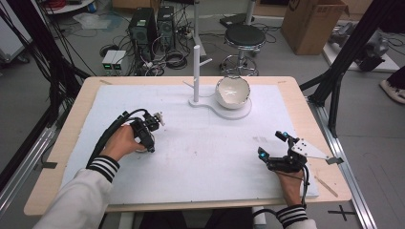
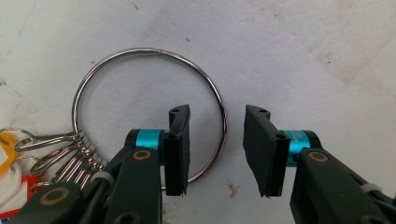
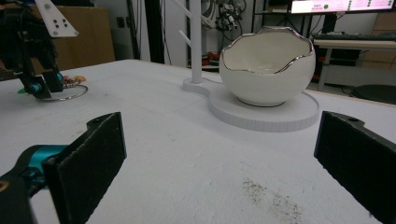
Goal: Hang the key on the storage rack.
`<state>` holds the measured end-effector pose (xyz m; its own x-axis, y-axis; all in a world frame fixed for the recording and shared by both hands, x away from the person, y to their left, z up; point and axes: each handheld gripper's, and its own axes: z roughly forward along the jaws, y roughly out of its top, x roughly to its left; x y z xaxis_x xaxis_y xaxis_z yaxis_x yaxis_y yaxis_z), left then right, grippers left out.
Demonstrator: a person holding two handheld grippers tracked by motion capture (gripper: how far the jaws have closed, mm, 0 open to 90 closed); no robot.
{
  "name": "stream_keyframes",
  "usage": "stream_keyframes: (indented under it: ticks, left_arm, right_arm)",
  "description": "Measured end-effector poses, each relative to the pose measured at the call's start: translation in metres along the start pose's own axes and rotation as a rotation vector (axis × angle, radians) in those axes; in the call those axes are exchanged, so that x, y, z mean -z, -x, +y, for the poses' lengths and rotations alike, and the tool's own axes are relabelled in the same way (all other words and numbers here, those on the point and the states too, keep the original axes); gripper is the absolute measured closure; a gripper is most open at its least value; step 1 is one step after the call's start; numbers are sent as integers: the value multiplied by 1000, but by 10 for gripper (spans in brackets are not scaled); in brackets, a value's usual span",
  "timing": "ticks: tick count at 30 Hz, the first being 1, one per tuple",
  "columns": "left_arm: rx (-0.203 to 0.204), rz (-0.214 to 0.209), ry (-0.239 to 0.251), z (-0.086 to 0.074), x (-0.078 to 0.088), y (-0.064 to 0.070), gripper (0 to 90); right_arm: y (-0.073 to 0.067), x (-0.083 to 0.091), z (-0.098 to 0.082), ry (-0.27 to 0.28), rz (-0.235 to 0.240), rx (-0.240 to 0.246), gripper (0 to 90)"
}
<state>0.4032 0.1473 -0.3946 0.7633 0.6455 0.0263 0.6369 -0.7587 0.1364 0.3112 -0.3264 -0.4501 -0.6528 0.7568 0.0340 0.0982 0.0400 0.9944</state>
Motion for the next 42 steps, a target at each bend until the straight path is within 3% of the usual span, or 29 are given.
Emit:
stream_keyframes:
  ticks: [16,35,42]
  left_arm:
    - [1,-4,-43,3,-3,0,694]
    - [46,-6,-66,5,-8,-1,800]
    - [37,-10,-81,7,-9,1,844]
  right_arm:
    - [0,0,0,-1,1,2,17]
    - [0,0,0,0,-3,2,17]
    - [0,0,0,0,-2,1,17]
